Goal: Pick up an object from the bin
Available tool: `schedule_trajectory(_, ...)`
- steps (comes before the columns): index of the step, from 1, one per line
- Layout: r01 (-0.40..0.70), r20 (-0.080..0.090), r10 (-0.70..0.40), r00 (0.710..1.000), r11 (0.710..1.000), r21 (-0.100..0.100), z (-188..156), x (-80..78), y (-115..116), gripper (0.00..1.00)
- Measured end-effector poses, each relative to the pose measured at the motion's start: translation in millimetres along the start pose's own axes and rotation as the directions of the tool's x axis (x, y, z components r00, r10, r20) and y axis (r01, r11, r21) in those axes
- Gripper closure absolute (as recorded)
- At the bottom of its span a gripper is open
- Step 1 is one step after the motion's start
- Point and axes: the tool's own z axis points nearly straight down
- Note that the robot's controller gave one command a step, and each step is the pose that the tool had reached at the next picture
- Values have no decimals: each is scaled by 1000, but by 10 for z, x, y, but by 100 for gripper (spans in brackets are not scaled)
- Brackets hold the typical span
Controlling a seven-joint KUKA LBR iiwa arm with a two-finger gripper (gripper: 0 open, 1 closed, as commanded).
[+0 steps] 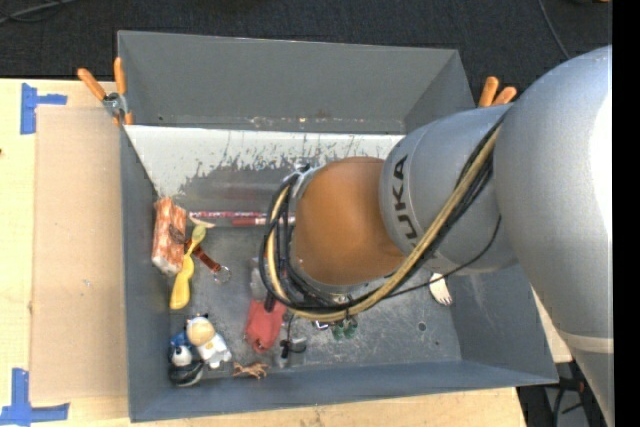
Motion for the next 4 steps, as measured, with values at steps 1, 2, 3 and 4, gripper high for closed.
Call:
schedule_trajectory(1, -66, -3, 66, 998, 998, 0, 99, -289, 132, 0)
schedule_trajectory(2, -127, -5, 127, 992, 992, 1, 135, -284, 15, 0)
schedule_trajectory(3, 172, -1, -172, 985, 985, -2, 147, -296, -91, 0)
schedule_trajectory(4, 237, 1, -237, 971, 971, -2, 162, -446, -502, 100)
